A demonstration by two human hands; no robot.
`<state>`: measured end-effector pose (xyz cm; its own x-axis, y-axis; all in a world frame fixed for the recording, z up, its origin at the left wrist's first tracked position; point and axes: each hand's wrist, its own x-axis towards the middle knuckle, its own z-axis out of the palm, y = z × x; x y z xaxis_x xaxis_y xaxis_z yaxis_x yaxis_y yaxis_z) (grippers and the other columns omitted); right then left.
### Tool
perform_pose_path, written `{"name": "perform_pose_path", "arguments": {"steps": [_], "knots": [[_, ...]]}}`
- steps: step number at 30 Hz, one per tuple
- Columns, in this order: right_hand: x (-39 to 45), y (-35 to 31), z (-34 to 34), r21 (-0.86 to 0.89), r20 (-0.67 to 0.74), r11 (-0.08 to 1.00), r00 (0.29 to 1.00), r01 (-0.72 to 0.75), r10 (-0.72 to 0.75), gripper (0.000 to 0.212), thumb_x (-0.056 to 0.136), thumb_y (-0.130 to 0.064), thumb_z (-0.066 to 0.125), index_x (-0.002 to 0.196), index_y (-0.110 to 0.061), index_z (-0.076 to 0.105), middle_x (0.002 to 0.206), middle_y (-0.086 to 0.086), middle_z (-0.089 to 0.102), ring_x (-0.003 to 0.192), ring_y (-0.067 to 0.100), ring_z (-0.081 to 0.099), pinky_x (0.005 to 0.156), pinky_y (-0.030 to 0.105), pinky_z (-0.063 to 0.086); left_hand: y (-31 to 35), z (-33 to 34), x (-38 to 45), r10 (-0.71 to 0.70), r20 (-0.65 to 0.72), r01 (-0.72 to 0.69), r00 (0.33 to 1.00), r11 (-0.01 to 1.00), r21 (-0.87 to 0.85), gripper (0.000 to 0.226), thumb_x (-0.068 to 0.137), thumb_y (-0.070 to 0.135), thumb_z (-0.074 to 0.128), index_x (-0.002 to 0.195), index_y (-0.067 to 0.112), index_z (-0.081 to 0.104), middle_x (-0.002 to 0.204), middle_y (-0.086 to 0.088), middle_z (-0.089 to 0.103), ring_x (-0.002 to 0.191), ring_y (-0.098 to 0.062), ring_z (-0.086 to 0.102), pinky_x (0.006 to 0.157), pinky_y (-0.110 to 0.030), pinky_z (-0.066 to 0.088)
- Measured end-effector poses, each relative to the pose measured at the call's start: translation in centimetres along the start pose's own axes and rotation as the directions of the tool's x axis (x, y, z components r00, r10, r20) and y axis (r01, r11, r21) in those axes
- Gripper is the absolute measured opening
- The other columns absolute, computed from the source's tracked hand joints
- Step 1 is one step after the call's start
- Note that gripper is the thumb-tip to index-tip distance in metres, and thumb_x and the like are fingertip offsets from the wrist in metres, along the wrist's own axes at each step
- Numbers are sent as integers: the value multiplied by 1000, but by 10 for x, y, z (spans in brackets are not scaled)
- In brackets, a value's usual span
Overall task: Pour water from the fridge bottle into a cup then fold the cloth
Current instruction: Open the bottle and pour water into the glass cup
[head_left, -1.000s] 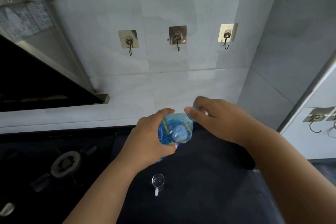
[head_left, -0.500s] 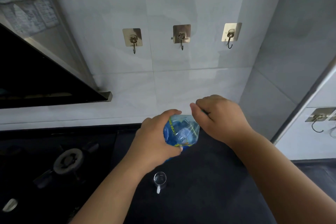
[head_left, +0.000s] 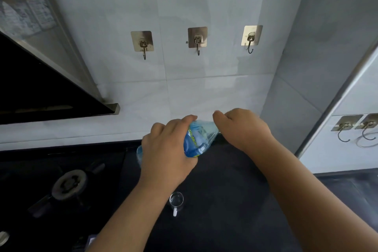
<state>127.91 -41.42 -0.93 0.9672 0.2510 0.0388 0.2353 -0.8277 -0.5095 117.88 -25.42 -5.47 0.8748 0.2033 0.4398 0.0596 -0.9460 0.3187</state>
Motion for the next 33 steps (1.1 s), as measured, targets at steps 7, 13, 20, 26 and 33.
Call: {"name": "perform_pose_path", "arguments": {"steps": [7,13,20,26,33], "knots": [[-12,5,10,-34,-377,935,862,354,-340,51,97,-44,38,57,-12,37,59,0,39,59,21,39,50,32,27,-6,-5,3,-58,219,145,974,901,-409,93,65,23,90,138,57,45,112,33,53,116,-13,49,92,-31,53],[-10,2,5,-49,-75,996,994,75,-79,57,102,-50,36,63,-9,45,68,4,52,61,24,49,56,32,37,-12,-1,3,-5,100,19,995,989,-146,89,68,31,84,141,55,39,127,25,59,116,-16,47,97,-39,45],[-19,1,20,52,-277,995,958,88,-71,51,96,-44,37,60,-8,41,63,7,44,57,25,41,53,33,32,-10,-5,-1,16,58,-8,998,990,-137,94,67,33,87,145,53,39,126,21,61,112,-16,50,94,-39,48],[-25,-2,21,-64,-297,982,936,175,-186,51,100,-48,40,62,-14,45,72,3,50,58,20,46,52,31,36,-24,2,-2,44,76,-29,996,984,-178,92,67,35,89,141,54,38,129,24,58,114,-14,50,94,-41,49],[-27,-13,28,-129,-346,992,937,-3,-42,49,100,-35,38,58,-9,39,61,5,44,56,26,42,54,32,35,-31,5,-3,114,3,-114,993,992,-62,94,61,33,90,140,50,42,125,19,63,106,-18,55,86,-42,53]]}}
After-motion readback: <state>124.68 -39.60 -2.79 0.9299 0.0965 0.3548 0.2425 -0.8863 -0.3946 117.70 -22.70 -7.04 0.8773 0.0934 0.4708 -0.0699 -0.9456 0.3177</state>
